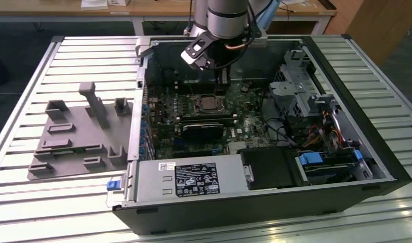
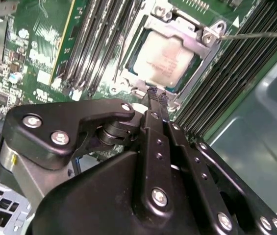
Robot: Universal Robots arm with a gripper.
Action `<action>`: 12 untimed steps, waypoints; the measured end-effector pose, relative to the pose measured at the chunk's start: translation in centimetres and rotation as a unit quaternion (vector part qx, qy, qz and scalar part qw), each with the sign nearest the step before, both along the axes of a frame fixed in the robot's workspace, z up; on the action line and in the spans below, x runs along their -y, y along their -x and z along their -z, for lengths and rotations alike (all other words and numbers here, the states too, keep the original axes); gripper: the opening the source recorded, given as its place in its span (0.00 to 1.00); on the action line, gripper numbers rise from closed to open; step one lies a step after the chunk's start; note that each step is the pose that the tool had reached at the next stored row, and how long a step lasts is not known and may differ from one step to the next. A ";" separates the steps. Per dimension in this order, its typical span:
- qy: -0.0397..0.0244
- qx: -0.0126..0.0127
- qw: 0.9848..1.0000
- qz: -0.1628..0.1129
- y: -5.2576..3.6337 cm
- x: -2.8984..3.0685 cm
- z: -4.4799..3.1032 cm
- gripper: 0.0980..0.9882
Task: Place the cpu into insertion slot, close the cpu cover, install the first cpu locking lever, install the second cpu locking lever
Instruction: 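Close the cpu cover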
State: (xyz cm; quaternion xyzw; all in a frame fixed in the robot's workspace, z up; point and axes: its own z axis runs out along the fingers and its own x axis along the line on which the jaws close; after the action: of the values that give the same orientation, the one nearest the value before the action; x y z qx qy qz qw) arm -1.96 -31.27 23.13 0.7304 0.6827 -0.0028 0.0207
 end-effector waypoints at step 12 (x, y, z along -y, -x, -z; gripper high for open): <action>0.000 0.001 1.000 0.000 1.92 0.05 0.66 0.00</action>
State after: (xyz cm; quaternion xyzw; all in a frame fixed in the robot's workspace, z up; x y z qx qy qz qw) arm -3.88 -31.33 22.46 0.7303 0.6827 -0.0020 0.0216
